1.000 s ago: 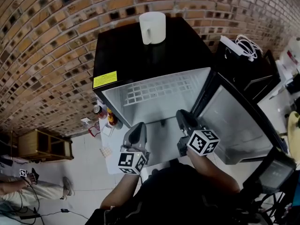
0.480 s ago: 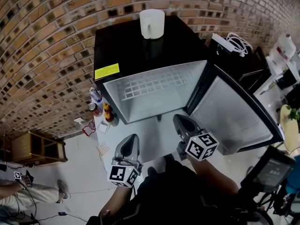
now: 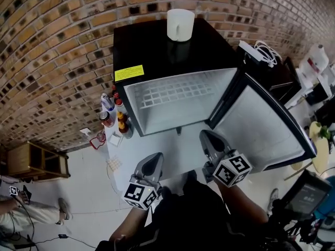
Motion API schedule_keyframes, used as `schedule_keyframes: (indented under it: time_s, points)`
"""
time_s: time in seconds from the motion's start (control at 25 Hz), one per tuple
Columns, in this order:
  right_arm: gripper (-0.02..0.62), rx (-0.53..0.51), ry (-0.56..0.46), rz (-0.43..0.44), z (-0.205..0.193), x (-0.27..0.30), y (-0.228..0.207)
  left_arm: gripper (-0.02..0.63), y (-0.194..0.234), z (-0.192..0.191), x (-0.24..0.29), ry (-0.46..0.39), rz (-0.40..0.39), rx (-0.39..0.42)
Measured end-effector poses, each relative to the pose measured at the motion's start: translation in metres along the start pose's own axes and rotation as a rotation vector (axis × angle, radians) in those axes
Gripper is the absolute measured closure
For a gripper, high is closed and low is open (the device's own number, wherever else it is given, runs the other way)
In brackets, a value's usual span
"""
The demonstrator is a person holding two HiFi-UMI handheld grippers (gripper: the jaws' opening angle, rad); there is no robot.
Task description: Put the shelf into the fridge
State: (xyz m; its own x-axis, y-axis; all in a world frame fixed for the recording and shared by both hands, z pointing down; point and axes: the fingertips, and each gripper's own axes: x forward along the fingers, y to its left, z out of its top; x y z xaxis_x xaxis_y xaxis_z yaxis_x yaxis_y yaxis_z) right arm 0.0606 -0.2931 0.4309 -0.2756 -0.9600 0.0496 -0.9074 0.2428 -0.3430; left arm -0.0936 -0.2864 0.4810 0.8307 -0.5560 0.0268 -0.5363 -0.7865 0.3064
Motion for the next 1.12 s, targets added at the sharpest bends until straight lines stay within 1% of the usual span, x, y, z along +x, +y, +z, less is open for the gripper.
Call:
schedule_keyframes:
  time_s: [0.12,0.32,0.4,0.52,0.6,0.64,0.68,0.8,0.92,0.96,1.04,1.12]
  points:
    - [0.589,-0.015,0.001,0.002,0.007,0.000,-0.002,0.594,-0.002,0.011,-0.001,-0.016,-0.011,0.007]
    - [0.589,-0.027,0.043,0.013,0.005,-0.005,-0.019,0.594,-0.010,0.014,0.002,-0.007,0.039,0.098]
    - [0.589,-0.037,0.035,0.035,0.016,-0.009,-0.026,0.594,-0.016,0.021,0.008,-0.010,0.059,0.106]
    - [0.589,-0.070,0.030,0.065,0.035,-0.018,-0.032,0.594,-0.020,0.031,0.014,-0.024,0.130,0.105]
    - [0.589,-0.103,0.041,0.060,0.044,-0.024,-0.039,0.594,-0.018,0.038,0.016,-0.041,0.193,0.125]
    - [0.589,-0.118,0.044,0.057,0.048,-0.027,-0.044,0.594,-0.019,0.041,0.019,-0.050,0.207,0.130]
    - [0.589,-0.128,0.043,0.060,0.053,-0.030,-0.048,0.594,-0.023,0.045,0.024,-0.060,0.204,0.128]
    - [0.589,-0.127,0.033,0.084,0.064,-0.039,-0.056,0.594,-0.041,0.056,0.033,-0.085,0.151,0.115]
    - [0.589,-0.124,0.022,0.093,0.072,-0.044,-0.060,0.594,-0.058,0.076,0.033,-0.119,0.100,0.060]
    - [0.589,-0.128,0.017,0.098,0.076,-0.045,-0.061,0.594,-0.063,0.086,0.033,-0.132,0.091,0.053]
    - [0.589,-0.139,0.012,0.097,0.081,-0.048,-0.065,0.594,-0.072,0.100,0.036,-0.135,0.099,0.076]
    - [0.589,-0.131,0.020,0.096,0.080,-0.054,-0.069,0.594,-0.074,0.104,0.037,-0.124,0.118,0.091]
